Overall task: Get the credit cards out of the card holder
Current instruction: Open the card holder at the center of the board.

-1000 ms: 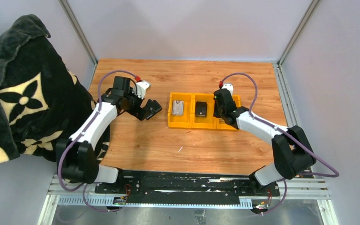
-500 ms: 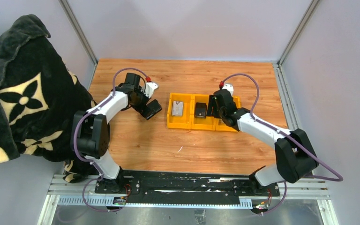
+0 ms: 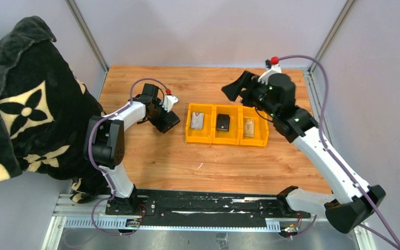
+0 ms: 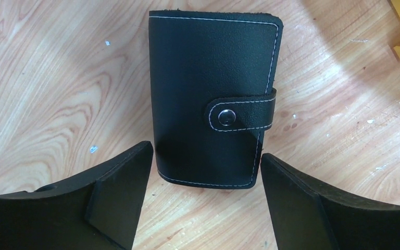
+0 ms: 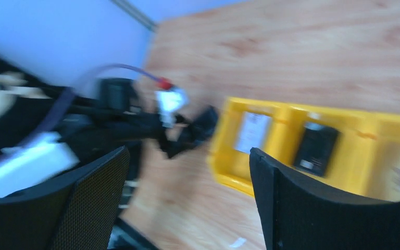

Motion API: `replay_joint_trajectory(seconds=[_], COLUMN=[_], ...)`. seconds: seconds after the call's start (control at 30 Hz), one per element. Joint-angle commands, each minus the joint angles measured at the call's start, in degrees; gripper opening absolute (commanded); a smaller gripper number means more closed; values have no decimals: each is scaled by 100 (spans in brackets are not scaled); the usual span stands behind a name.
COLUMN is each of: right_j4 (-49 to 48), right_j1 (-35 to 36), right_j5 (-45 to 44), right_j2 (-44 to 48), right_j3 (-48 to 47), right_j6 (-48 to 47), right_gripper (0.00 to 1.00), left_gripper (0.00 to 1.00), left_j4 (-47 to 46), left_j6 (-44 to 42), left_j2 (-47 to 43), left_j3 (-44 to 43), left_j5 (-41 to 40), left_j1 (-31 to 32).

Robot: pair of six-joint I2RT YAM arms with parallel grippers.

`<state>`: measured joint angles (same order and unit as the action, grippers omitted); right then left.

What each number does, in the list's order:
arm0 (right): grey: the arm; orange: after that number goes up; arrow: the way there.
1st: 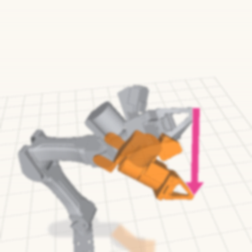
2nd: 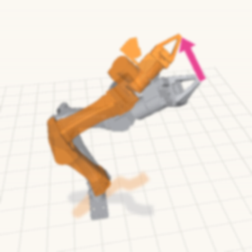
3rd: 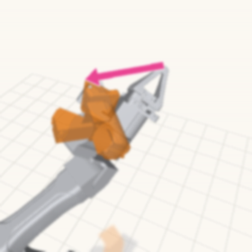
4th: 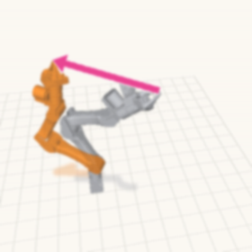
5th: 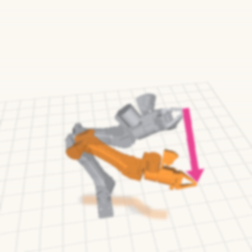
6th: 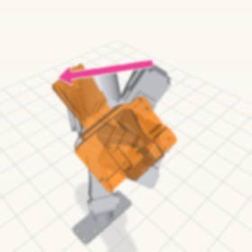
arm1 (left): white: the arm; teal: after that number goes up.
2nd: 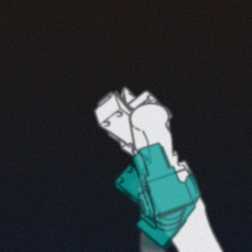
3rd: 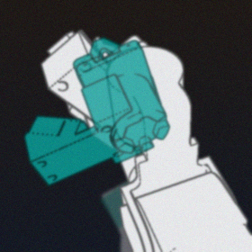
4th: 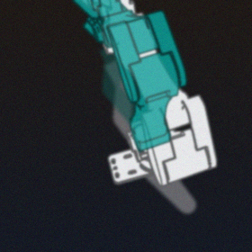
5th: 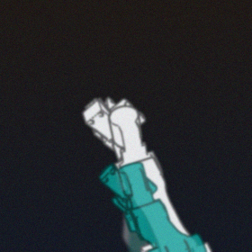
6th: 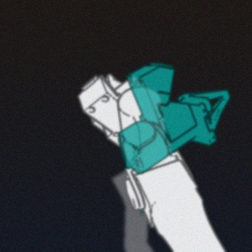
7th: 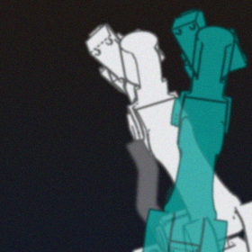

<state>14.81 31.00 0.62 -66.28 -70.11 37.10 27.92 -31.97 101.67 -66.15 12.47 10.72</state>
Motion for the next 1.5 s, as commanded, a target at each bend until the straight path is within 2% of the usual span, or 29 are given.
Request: replay_joint_trajectory(seconds=[0.0,0.07,0.17,0.23,0.3,0.37,0.43,0.53,0.63,0.9,1.03,1.07,1.13,1.23,1.33,1.47], right_j4=[-10,-300,-622,-419,-1317,-1424,-1592,-1366,-1671,-1710,-1918,-2060,-2185,-2469,-2870,-3060], right_j1=[55,29,-156,-421,-792,-1008,-1055,-1057,-1070,-1112,-1114,-1114,-1131,-1292,-1493,-1668], right_j5=[1190,1080,1128,1079,1553,1645,1704,1934,1967,1808,1591,1630,1711,1868,2094,2451], right_j2=[401,616,685,664,719,707,639,499,553,691,914,886,777,811,851,701], right_j3=[-597,-576,-481,-354,31,41,-117,-238,-62,-91,49,39,-20,53,255,244], right_j6=[1224,1718,1950,2209,2521,2627,2465,2565,2800,2635,2562,2555,2586,2624,2756,2872], right_gripper=[89,89,89,89,89,89,89,89,89,90,90,90,90,90,90,90], left_gripper=[84,80,70,59,48,33,15,0,0,0,0,4,22,35,50,56], left_j4=[-395,-511,-467,-333,-279,-298,-300,-175,62,1169,813,470,339,375,351,198], left_j6=[-32,-42,56,151,168,112,-7,-192,-340,-618,-618,-518,-424,-261,-253,-467], left_j2=[70,79,179,222,178,55,-75,-279,-582,-1387,-1468,-1364,-984,-336,68,251], left_j3=[197,266,188,78,89,244,446,649,834,884,1087,1099,745,57,-277,-167], left_j5=[-9,-54,7,76,65,-17,-101,-232,-130,517,353,274,190,1,49,195], left_j1=[53,53,53,100,178,263,281,281,281,281,281,281,281,261,172,152])
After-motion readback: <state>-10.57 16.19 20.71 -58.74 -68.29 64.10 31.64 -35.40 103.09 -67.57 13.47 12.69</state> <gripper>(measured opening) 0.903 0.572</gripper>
